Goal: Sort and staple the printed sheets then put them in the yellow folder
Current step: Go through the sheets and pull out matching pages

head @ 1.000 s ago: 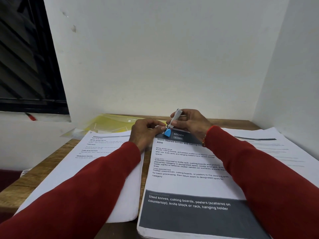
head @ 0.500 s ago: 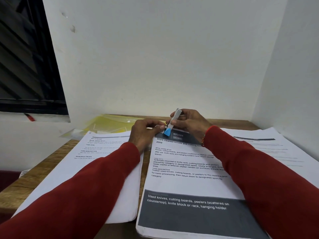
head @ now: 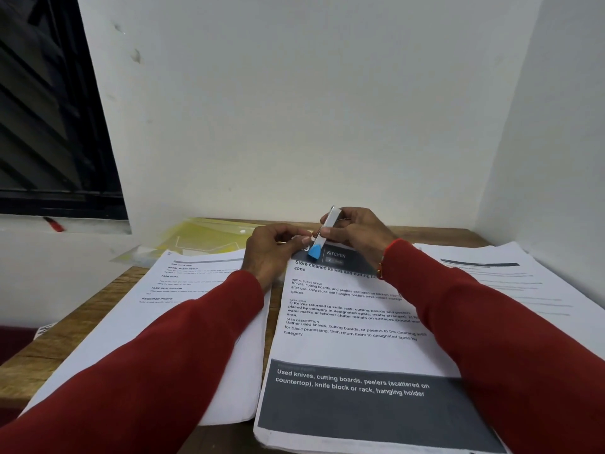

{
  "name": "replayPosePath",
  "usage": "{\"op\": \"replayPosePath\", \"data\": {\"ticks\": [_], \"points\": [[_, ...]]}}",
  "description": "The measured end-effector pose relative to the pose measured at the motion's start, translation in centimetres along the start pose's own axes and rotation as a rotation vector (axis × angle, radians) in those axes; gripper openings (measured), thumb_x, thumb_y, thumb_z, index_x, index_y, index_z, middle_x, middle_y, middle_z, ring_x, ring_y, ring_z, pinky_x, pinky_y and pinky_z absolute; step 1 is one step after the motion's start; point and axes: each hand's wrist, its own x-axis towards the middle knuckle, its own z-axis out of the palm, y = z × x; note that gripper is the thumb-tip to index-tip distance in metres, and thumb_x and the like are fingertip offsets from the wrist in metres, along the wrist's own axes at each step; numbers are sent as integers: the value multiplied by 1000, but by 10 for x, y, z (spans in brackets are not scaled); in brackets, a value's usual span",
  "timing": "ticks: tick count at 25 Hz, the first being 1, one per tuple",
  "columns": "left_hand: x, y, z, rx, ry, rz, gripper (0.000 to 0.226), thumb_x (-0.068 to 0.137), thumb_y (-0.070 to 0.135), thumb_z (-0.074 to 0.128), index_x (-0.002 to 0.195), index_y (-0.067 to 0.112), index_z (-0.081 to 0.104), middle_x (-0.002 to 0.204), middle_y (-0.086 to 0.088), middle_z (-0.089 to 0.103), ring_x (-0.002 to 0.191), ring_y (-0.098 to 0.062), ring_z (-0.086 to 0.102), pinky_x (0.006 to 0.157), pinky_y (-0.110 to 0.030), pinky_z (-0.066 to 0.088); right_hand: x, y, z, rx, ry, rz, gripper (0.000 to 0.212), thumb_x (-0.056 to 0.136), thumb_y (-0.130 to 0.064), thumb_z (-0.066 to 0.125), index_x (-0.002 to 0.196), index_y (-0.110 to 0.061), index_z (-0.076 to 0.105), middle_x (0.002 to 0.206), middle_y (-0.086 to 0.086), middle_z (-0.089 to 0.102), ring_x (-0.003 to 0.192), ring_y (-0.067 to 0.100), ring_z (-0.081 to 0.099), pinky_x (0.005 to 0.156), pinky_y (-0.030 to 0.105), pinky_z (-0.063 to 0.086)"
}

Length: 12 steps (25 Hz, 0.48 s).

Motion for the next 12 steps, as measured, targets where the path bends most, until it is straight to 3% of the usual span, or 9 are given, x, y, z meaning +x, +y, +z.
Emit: {"op": "replayPosePath", "data": {"ticks": [2,5,8,10,12], "points": [[1,-2,-2,49,-1,-14,8,76,15,84,79,21,79,81,-3,76,79,-18,69,86,-40,56,-1,-2,-3,108,-6,-46,21,83,7,69,99,-6,61,98,18,72,86,24,70,84,30,57],[1,-5,-3,137,-27,-15,8,78,18,82,77,24,78,83,-6,75,78,-11,65,83,-33,53,5,1,-15,171,177,-178,25,84,3,70,102,-11,59,104,15,73,94,24,71,86,36,55],[1,-7,-3,143,-46,-15,5,79,18,82,79,23,79,83,-6,75,77,-11,64,82,-31,52,11,17,-30,-184,324,-176,30,73,-7,81,94,-20,62,97,5,75,95,20,72,88,32,55],[1,-7,-3,153,-48,-12,4,79,19,82,80,22,79,83,-8,75,77,-11,64,82,-32,53,9,25,-34,-492,234,-24,31,70,-13,85,93,-19,64,95,1,75,93,18,70,77,24,50],[2,-8,-3,155,-48,-12,5,79,18,82,79,22,79,84,-10,75,77,-11,64,83,-33,53,11,26,-36,-488,239,0,33,68,-10,86,92,-15,65,92,2,75,89,16,71,75,21,51]]}}
